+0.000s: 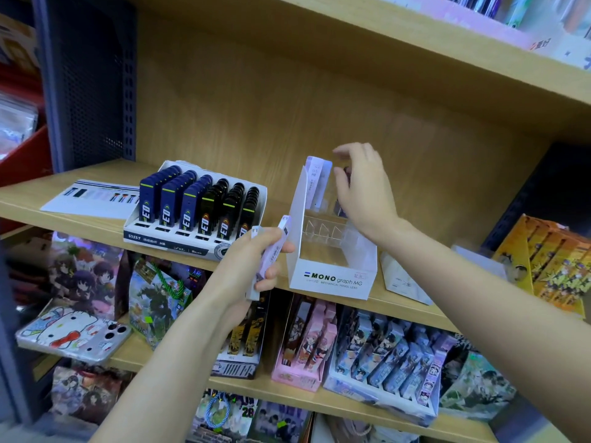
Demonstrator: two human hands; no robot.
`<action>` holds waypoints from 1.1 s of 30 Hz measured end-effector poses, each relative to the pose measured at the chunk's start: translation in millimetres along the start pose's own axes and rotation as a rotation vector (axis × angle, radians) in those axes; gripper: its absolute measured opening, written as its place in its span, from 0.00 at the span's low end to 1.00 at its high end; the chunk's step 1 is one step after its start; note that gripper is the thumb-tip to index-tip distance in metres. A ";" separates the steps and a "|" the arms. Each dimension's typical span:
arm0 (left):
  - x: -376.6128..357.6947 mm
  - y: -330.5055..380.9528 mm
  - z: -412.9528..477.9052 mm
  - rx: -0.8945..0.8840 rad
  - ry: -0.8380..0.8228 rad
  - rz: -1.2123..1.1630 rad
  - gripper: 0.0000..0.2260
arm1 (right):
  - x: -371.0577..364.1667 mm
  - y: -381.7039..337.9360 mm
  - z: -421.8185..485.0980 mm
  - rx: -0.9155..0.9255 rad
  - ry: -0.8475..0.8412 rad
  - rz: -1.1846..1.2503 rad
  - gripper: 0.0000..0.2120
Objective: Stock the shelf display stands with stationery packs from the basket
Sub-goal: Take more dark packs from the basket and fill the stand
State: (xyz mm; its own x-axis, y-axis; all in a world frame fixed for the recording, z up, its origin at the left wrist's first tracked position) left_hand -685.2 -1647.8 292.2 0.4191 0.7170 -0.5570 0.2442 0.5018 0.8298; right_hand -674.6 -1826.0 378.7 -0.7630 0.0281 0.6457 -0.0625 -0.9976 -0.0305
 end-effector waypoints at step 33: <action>1.6 -5.6 -7.2 -0.250 0.061 0.297 0.06 | -3.9 -5.4 -12.4 -0.184 -0.300 0.401 0.06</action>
State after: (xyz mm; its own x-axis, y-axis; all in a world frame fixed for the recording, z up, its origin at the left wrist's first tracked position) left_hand -692.2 -1645.9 286.4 0.3852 0.8723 -0.3011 -0.1039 0.3652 0.9251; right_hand -679.2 -1819.9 366.9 -0.5342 -0.3998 0.7449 0.0640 -0.8977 -0.4359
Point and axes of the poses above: each hand's wrist, its own z-axis towards the middle knuckle, its own x-axis out of the back of the hand, y = z × x, the point moved 1 cm from there along z, towards the middle knuckle, and after that the axes turned 9 degrees about -z, right-handed, at the moved point
